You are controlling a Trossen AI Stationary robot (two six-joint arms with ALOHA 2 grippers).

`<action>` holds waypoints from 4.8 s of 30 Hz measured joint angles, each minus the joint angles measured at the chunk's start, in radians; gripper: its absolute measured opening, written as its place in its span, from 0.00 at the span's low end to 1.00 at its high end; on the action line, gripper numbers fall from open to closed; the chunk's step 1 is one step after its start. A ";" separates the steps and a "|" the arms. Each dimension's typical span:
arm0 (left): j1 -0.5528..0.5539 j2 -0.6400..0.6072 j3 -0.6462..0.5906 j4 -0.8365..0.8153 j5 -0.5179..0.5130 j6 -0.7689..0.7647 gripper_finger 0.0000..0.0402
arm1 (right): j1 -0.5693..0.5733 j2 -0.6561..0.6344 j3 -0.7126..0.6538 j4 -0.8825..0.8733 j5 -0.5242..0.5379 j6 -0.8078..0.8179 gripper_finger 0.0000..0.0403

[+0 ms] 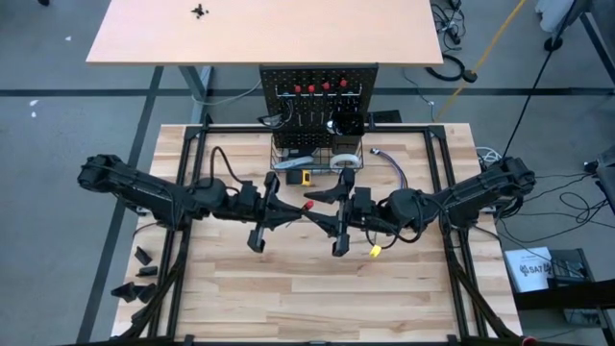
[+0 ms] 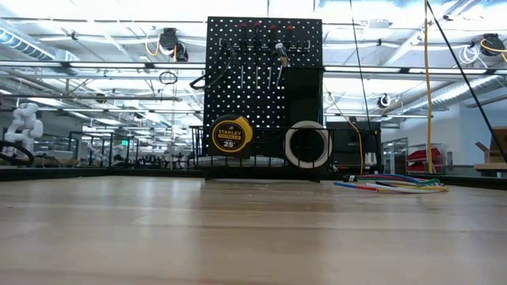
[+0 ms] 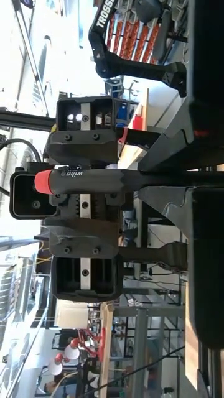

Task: Hang tools onto peg board
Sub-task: Hang the screwdriver on the pegboard, then return to Home Position

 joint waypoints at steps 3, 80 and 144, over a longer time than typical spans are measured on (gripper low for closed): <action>0.000 0.000 0.000 -0.001 0.000 0.000 0.04 | 0.000 0.000 0.000 0.000 0.000 0.000 0.40; 0.262 -0.039 0.000 -1.010 -0.362 -0.172 0.39 | -0.595 -0.171 0.332 -0.873 0.132 0.021 0.11; 0.261 -0.139 0.000 -1.032 -0.303 -0.159 0.39 | -0.642 -0.149 0.359 -0.871 0.181 0.041 0.35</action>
